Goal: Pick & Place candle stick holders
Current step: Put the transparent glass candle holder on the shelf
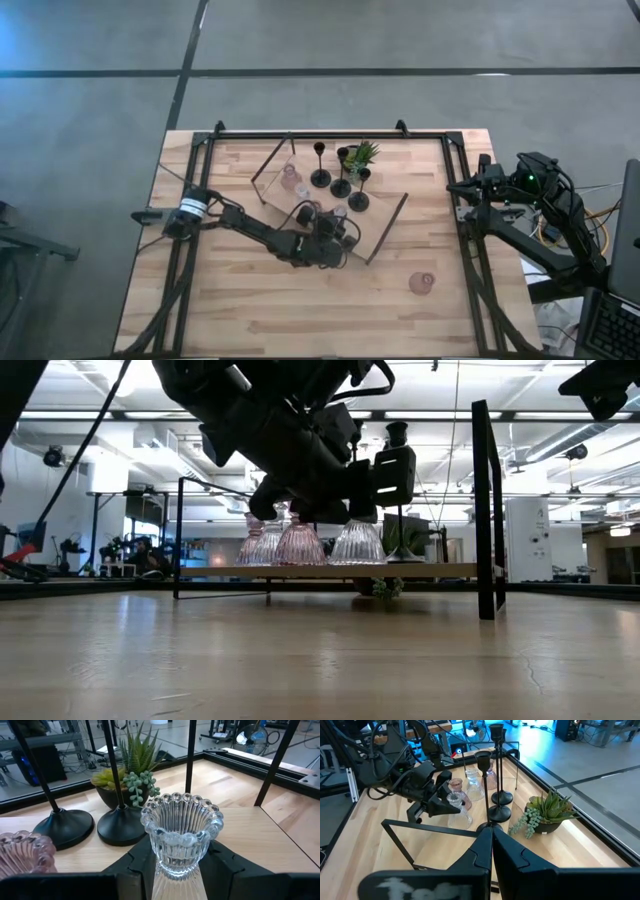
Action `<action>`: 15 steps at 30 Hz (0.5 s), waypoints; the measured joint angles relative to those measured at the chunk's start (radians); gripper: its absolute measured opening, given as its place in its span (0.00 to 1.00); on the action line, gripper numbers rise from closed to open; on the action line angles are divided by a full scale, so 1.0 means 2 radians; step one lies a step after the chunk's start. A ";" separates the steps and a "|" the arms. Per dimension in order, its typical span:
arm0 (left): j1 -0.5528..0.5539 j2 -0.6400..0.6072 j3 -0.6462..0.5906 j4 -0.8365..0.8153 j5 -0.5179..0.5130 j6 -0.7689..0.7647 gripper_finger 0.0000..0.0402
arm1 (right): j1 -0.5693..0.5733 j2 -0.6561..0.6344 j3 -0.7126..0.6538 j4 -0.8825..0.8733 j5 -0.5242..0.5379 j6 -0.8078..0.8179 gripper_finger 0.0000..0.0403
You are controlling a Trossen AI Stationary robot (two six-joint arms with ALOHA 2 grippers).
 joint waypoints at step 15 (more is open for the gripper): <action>0.016 0.000 0.000 0.008 0.023 0.000 0.30 | 0.000 0.000 0.000 0.000 0.000 0.000 0.02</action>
